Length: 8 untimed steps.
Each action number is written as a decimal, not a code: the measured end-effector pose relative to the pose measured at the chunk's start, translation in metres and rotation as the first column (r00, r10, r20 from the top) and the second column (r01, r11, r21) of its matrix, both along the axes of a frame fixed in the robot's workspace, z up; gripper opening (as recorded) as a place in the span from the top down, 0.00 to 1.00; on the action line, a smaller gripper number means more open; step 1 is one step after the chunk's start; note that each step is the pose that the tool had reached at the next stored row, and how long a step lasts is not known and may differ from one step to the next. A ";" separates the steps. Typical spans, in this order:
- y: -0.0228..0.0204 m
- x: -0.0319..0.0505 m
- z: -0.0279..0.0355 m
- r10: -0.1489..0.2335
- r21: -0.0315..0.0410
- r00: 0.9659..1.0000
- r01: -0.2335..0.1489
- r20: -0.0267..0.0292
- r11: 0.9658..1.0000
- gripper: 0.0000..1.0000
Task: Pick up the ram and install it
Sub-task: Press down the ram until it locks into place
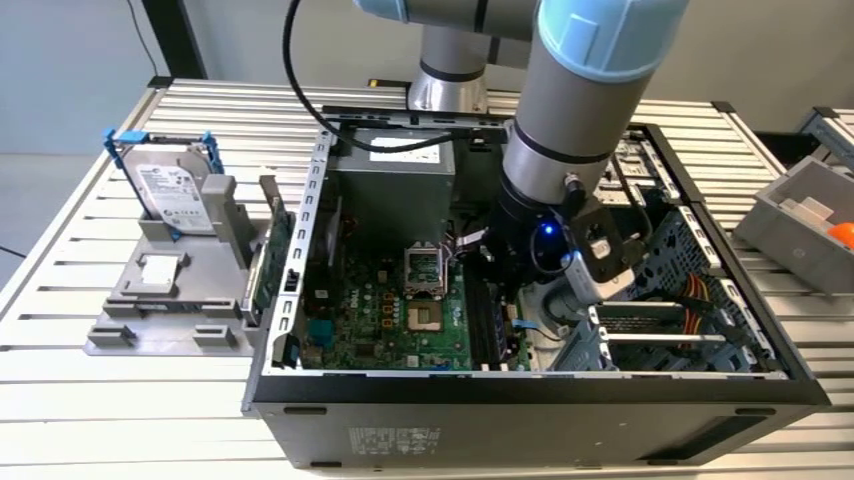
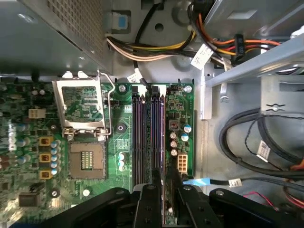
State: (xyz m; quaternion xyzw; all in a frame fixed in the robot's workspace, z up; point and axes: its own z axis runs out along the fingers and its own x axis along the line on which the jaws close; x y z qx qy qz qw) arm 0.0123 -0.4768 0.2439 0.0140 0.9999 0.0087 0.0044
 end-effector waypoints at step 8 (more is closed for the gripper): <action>0.0000 0.0000 0.0007 0.000 0.000 1.000 0.000 0.000 1.000 1.00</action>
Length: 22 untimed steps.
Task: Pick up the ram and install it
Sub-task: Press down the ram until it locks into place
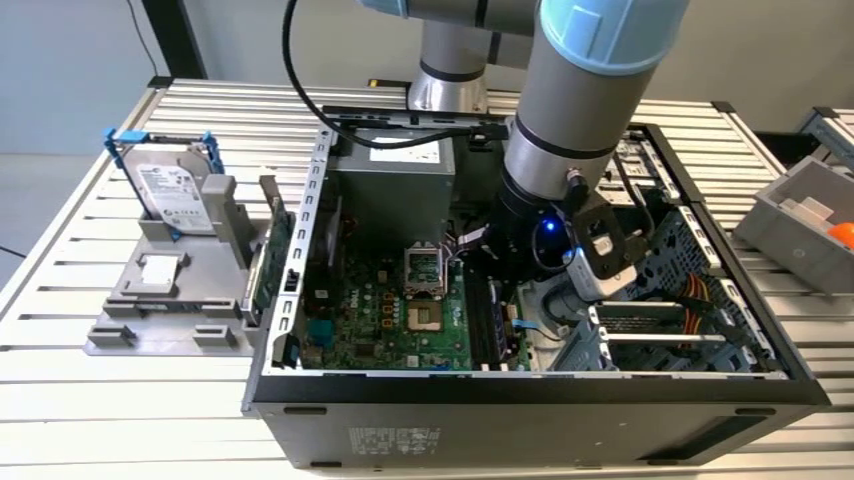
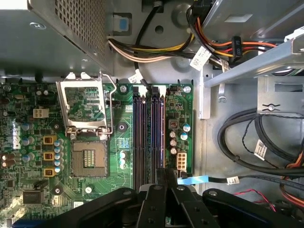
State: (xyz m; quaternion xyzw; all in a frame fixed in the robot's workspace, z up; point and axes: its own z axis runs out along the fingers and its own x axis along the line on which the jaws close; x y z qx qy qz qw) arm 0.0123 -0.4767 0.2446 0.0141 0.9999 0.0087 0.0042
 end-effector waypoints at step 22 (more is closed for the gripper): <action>0.0000 0.0000 0.0001 0.065 0.002 0.998 -0.065 0.000 0.998 1.00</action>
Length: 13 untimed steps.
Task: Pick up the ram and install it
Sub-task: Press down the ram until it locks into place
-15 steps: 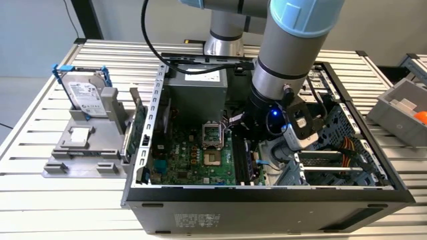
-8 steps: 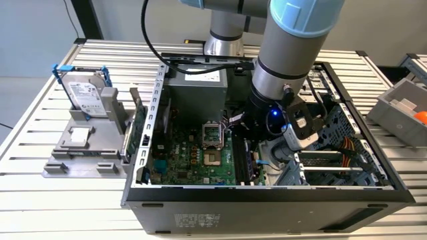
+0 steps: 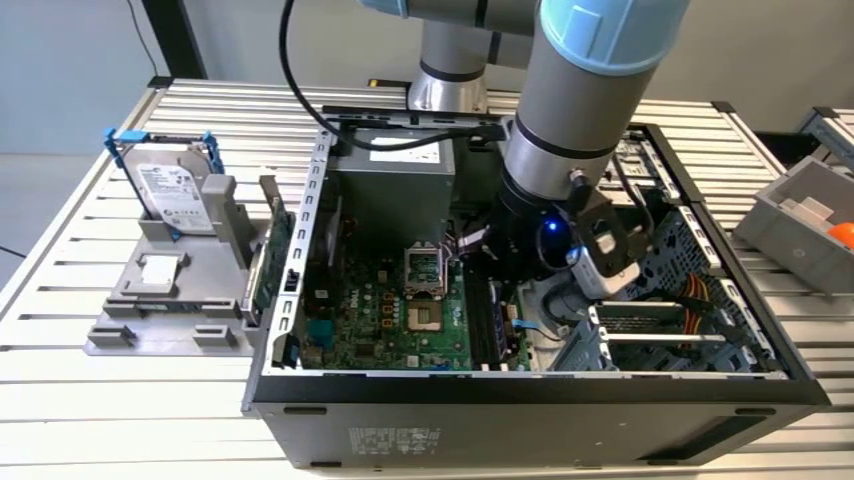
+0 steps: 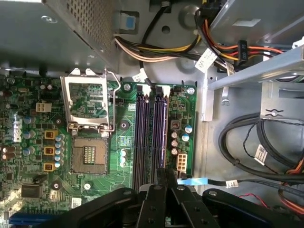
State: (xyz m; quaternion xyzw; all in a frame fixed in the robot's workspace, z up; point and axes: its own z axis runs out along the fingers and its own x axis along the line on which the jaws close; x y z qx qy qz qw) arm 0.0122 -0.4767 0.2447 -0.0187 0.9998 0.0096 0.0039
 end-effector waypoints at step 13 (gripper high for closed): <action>0.0006 0.0000 0.0005 0.082 0.043 0.997 -0.082 0.001 0.996 1.00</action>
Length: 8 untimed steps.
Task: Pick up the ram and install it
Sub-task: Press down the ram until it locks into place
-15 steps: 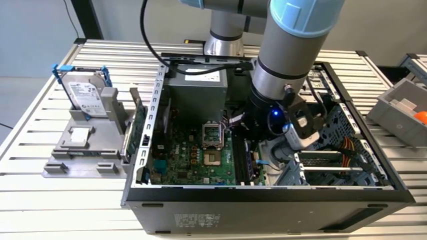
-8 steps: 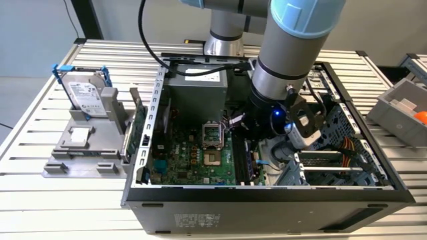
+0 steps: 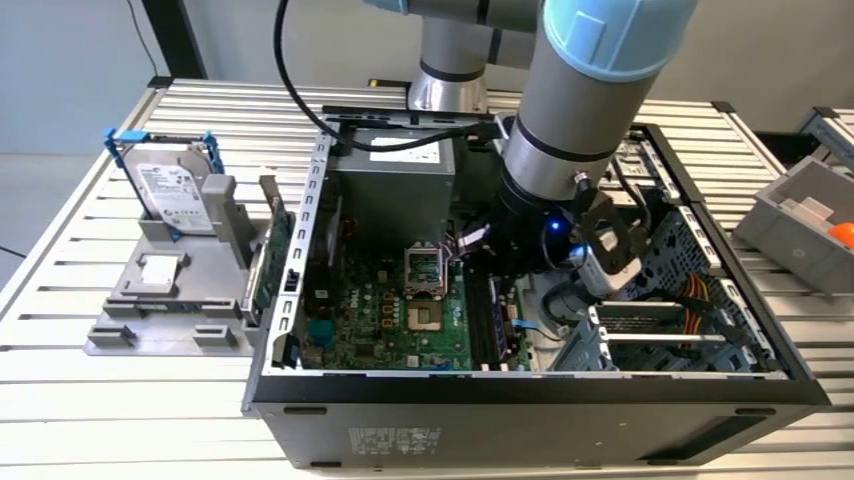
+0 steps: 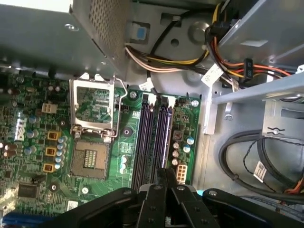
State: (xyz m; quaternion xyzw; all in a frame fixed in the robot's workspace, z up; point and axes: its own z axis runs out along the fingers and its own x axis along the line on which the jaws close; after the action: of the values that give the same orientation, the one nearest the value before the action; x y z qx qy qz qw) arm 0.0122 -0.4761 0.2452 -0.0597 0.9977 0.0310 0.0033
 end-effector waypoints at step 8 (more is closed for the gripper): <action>0.0000 0.0007 0.0016 0.080 0.000 0.997 -0.080 0.001 0.997 1.00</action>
State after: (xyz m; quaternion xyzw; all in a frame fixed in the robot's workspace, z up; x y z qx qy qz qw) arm 0.0129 -0.4761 0.2468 -0.0999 0.9945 0.0309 0.0026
